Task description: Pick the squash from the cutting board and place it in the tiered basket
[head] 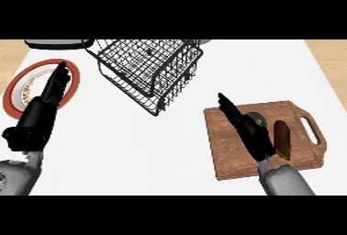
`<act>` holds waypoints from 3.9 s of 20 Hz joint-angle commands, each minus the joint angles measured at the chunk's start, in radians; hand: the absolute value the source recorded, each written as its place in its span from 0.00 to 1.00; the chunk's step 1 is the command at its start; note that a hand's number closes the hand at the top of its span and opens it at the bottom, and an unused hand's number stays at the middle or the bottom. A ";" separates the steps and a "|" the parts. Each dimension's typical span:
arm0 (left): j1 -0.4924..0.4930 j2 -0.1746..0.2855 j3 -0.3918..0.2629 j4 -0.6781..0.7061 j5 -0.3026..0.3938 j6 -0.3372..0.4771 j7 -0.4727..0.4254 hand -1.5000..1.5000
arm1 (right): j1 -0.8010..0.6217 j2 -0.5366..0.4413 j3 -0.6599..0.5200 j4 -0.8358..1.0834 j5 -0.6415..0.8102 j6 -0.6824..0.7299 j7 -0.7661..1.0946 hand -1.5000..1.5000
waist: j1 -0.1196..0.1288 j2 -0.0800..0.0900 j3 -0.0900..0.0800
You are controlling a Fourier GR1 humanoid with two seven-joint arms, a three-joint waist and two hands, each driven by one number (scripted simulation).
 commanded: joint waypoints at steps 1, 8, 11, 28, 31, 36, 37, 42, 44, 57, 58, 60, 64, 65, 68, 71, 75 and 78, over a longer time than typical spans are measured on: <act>0.078 -0.015 0.019 -0.002 0.022 -0.012 -0.013 0.50 | -0.006 -0.059 -0.096 -0.059 0.035 -0.070 -0.016 1.00 | 0.013 0.012 0.013; 0.235 -0.127 0.018 0.128 0.084 0.090 0.095 0.50 | 0.025 -0.199 -0.562 -0.008 0.115 -0.523 -0.019 0.00 | -0.110 0.010 0.009; 0.260 -0.208 -0.022 0.142 0.076 0.124 0.070 0.50 | 0.036 -0.067 -0.688 -0.050 0.010 -0.660 -0.110 0.00 | -0.065 0.010 0.016; 0.268 -0.255 -0.069 0.194 0.020 0.083 0.004 0.50 | 0.468 -0.362 -0.340 -0.553 0.385 -0.389 0.534 0.00 | 0.020 0.019 0.004; 0.257 -0.242 -0.060 0.181 0.032 0.069 0.030 0.50 | 0.410 -0.401 -0.268 -0.560 0.532 -0.359 0.735 0.00 | 0.040 0.022 0.006; 0.230 -0.245 -0.036 0.206 0.032 0.061 0.031 0.50 | 0.243 -0.372 -0.151 -0.632 0.742 -0.267 1.084 0.00 | 0.034 0.019 0.010; 0.243 -0.277 -0.049 0.228 0.025 0.074 0.004 0.50 | 0.193 -0.357 -0.128 -0.640 0.782 -0.240 1.160 0.00 | 0.036 0.019 0.010; 0.241 -0.277 -0.031 0.251 0.017 0.055 -0.013 0.50 | 0.087 -0.211 -0.038 -0.458 0.922 -0.189 1.180 0.00 | 0.027 0.018 0.012; 0.237 -0.279 -0.029 0.243 0.000 0.061 0.007 0.50 | 0.043 -0.200 -0.060 -0.452 0.925 -0.128 1.183 0.00 | 0.021 0.017 0.013; 0.228 -0.304 -0.044 0.173 -0.040 0.093 0.081 0.50 | -0.123 -0.055 -0.111 -0.171 0.939 0.017 1.203 0.00 | 0.023 0.016 0.013; 0.237 -0.286 -0.002 0.226 -0.009 0.048 0.026 0.50 | -0.036 -0.046 -0.064 -0.320 0.961 0.055 1.254 0.00 | 0.014 0.014 0.013; 0.271 -0.352 -0.055 0.218 -0.052 0.099 -0.006 0.50 | -0.112 -0.018 -0.090 -0.199 0.964 0.060 1.216 0.00 | 0.020 0.016 0.013; 0.259 -0.271 0.024 0.242 0.015 -0.008 -0.025 0.50 | -0.126 0.009 -0.108 -0.148 0.981 0.103 1.235 0.00 | 0.019 0.016 0.012; 0.330 -0.314 -0.036 0.191 -0.038 0.057 -0.031 0.50 | -0.093 -0.004 -0.131 -0.157 0.947 0.131 1.217 0.00 | 0.020 0.014 0.013; 0.263 -0.299 -0.003 0.200 -0.024 0.042 0.014 0.50 | -0.110 0.007 -0.158 -0.078 0.935 0.157 1.197 0.00 | 0.017 0.016 0.013; 0.252 -0.284 0.014 0.216 -0.011 0.014 0.043 0.50 | -0.101 0.019 -0.179 -0.054 0.944 0.157 1.180 0.00 | 0.016 0.016 0.013; 0.244 -0.306 0.012 0.200 -0.036 0.037 0.061 0.50 | -0.158 0.043 -0.208 -0.069 0.939 0.226 1.213 0.00 | 0.015 0.015 0.013; 0.228 -0.364 -0.028 0.243 -0.078 0.070 0.045 0.50 | -0.194 0.066 -0.225 0.025 0.966 0.190 1.186 0.00 | 0.018 0.017 0.013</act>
